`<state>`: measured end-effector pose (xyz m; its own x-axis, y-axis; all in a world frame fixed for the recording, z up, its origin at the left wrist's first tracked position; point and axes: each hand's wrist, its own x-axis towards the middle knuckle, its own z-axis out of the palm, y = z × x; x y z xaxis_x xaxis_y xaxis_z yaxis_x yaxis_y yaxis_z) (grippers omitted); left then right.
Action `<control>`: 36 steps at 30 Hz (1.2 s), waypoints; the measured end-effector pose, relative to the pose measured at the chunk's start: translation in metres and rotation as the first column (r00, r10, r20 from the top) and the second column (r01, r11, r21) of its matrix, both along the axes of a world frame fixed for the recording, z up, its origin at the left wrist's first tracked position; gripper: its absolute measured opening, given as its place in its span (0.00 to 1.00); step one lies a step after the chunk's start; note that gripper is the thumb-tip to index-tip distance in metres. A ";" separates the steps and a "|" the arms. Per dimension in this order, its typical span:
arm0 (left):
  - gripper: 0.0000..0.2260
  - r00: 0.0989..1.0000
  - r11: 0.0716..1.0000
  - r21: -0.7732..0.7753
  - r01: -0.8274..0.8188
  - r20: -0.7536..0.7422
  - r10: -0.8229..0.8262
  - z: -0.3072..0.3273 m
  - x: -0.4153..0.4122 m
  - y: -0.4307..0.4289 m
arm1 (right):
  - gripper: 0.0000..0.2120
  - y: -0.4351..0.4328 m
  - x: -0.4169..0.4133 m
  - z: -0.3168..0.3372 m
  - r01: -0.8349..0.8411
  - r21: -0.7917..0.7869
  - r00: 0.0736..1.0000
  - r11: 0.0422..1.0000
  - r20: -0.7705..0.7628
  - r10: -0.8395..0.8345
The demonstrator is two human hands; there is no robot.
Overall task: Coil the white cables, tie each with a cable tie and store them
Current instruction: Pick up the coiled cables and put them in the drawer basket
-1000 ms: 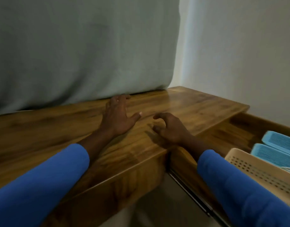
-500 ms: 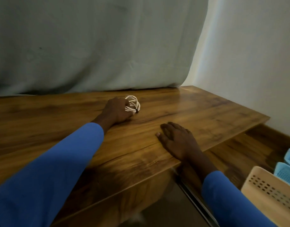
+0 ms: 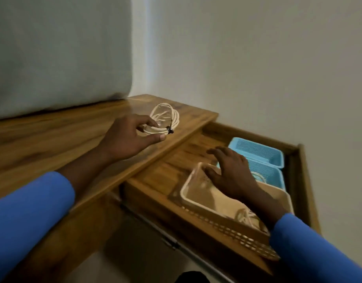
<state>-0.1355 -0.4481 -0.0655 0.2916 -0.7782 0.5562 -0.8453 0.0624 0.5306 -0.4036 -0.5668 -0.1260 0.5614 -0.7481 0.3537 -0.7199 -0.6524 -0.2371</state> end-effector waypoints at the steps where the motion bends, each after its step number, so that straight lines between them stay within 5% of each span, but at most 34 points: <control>1: 0.14 0.999 0.999 0.014 0.050 -0.015 -0.050 -0.001 -0.025 -0.022 | 0.31 -0.010 -0.031 -0.003 0.096 -0.009 0.995 0.995 -0.028 -0.096; 6: 0.17 0.980 0.970 0.140 0.198 -0.048 -0.193 -0.025 -0.133 -0.137 | 0.25 -0.031 -0.145 -0.026 0.400 0.058 0.901 0.915 -0.208 -0.381; 9: 0.18 0.973 0.944 0.235 0.230 -0.071 -0.219 -0.042 -0.180 -0.204 | 0.24 -0.034 -0.158 -0.032 0.420 0.167 0.904 0.892 -0.156 -0.397; 17: 0.22 0.970 0.880 0.469 0.078 0.167 -0.175 -0.069 -0.245 -0.309 | 0.24 -0.039 -0.161 -0.041 0.407 0.200 0.914 0.891 -0.090 -0.397; 22: 0.30 0.976 0.870 0.491 0.041 0.166 -0.140 -0.087 -0.267 -0.338 | 0.24 -0.041 -0.163 -0.042 0.411 0.192 0.911 0.891 -0.120 -0.394; 28: 0.52 0.944 0.670 0.733 0.113 0.132 -0.303 -0.110 -0.264 -0.362 | 0.24 -0.043 -0.163 -0.042 0.409 0.210 0.912 0.888 -0.132 -0.388; 36: 0.47 0.864 0.753 0.550 0.362 0.106 -0.493 -0.061 -0.272 -0.254 | 0.21 -0.043 -0.164 -0.036 0.375 0.275 0.905 0.885 0.100 -0.414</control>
<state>-0.4071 -0.7026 -0.1262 -0.2250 -0.9723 0.0635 -0.8936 0.2319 0.3843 -0.5674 -0.6103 -0.1623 0.1556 -0.9697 0.1885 -0.8480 -0.2290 -0.4779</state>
